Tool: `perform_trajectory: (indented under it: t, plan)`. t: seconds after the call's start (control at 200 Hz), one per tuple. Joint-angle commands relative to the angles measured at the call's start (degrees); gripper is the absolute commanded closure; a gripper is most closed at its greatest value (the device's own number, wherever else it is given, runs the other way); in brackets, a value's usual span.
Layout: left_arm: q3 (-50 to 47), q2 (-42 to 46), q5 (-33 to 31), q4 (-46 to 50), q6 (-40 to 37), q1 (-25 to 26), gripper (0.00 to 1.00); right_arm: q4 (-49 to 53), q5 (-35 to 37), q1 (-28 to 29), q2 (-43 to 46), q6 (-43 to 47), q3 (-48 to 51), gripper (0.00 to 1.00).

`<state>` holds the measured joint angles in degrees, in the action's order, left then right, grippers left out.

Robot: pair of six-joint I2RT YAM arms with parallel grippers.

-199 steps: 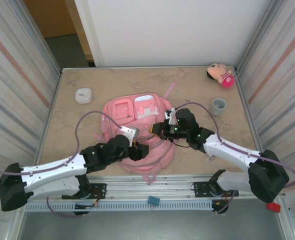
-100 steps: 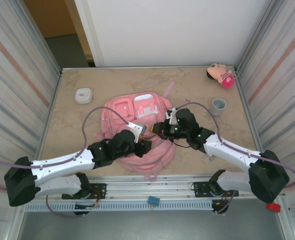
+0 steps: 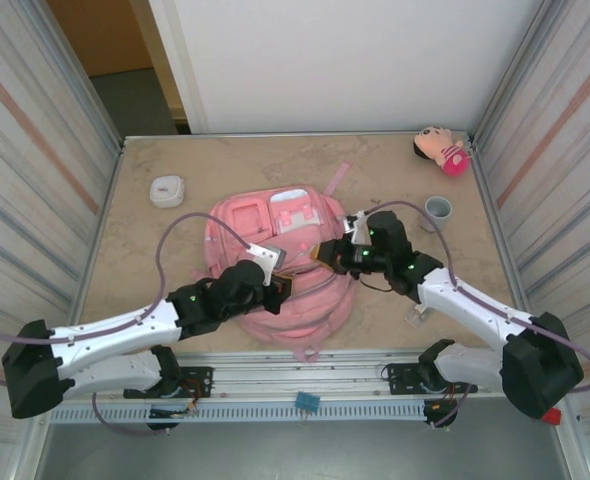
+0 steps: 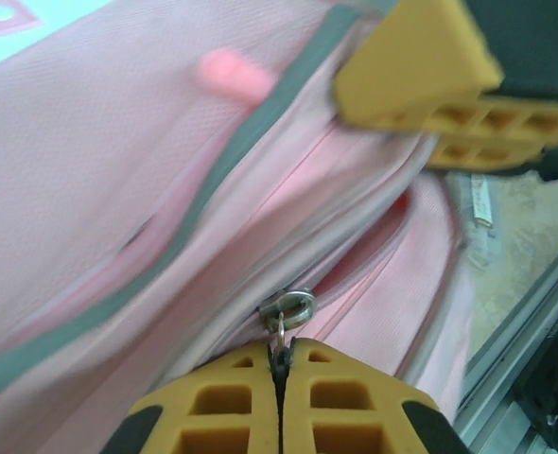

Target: Pack the student bag

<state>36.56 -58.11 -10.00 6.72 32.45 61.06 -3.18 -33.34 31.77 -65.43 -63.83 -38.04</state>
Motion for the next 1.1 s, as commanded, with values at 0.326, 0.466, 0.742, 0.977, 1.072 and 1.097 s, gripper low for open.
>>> perform_trajectory:
  t: [0.326, 0.466, 0.742, 0.977, 1.072, 1.097]
  plan:
    - [-5.1, 6.8, 0.5, -7.7, -5.7, -0.9, 1.0, -8.8, 2.2, 2.9, 3.6, -6.2, 1.3, 0.54]
    - [-1.6, 1.7, 4.5, -11.1, -8.1, -0.7, 1.0, -12.4, 10.3, 10.1, 2.6, -9.5, 2.5, 0.52]
    - [-1.1, 2.1, -0.8, -7.0, -7.0, -0.1, 1.0, -6.2, 12.0, 7.8, 1.9, -5.9, 2.1, 0.9]
    - [-6.5, 11.1, -7.5, 1.3, -4.4, -0.9, 1.0, 5.3, 2.7, -6.6, 7.2, 2.6, 1.3, 0.99]
    - [-8.5, 14.1, -8.3, 1.9, -4.8, -1.2, 1.0, 6.6, 0.1, -9.4, 7.7, 3.2, 0.5, 0.98]
    - [-8.8, 14.5, -8.0, 1.6, -5.2, -1.4, 1.0, 6.3, 0.0, -9.2, 7.8, 2.7, 0.4, 0.96]
